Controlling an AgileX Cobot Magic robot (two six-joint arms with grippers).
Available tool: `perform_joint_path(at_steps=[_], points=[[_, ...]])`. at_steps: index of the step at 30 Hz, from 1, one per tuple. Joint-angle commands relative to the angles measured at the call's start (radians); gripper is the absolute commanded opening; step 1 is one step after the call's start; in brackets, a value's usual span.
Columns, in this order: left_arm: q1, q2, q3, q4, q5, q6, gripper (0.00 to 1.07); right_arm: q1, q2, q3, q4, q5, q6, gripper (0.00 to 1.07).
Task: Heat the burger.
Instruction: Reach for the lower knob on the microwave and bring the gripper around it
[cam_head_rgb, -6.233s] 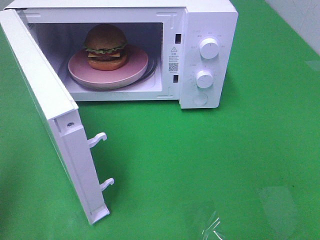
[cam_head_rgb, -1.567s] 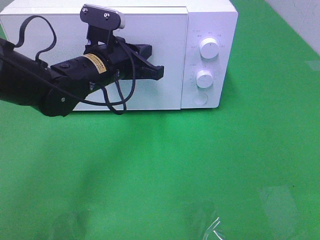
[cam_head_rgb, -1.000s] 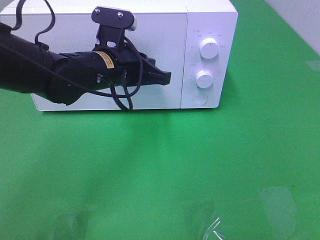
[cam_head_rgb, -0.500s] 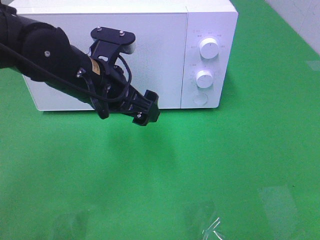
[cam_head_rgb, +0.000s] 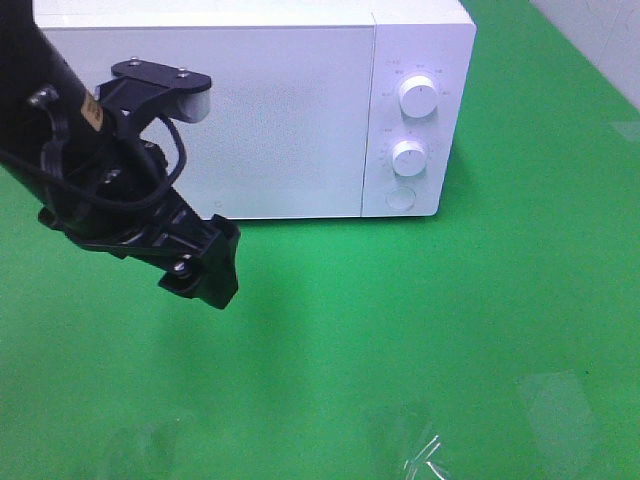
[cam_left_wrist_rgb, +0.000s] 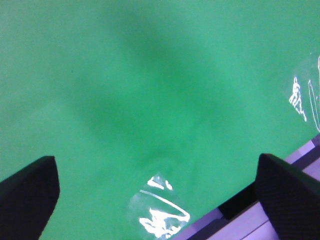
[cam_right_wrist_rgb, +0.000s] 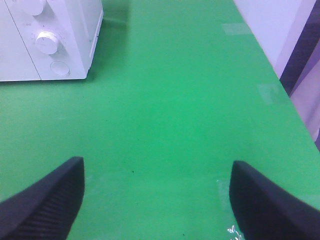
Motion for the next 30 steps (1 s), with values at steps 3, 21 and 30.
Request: perform_joint_path(at_steps=[3,21,30], points=[[0.137,-0.057,-0.007,-0.026,0.125,0.002,1.00,-0.007,-0.024,0.004,-0.002,0.000,-0.009,0.75],[0.553,-0.199,-0.007,0.003,0.347,0.063,1.00,-0.007,-0.024,0.004,-0.002,0.000,-0.009,0.75],[0.640,-0.379,0.105,0.024,0.363,0.063,1.00,-0.007,-0.024,0.004,-0.002,0.000,-0.009,0.75]])
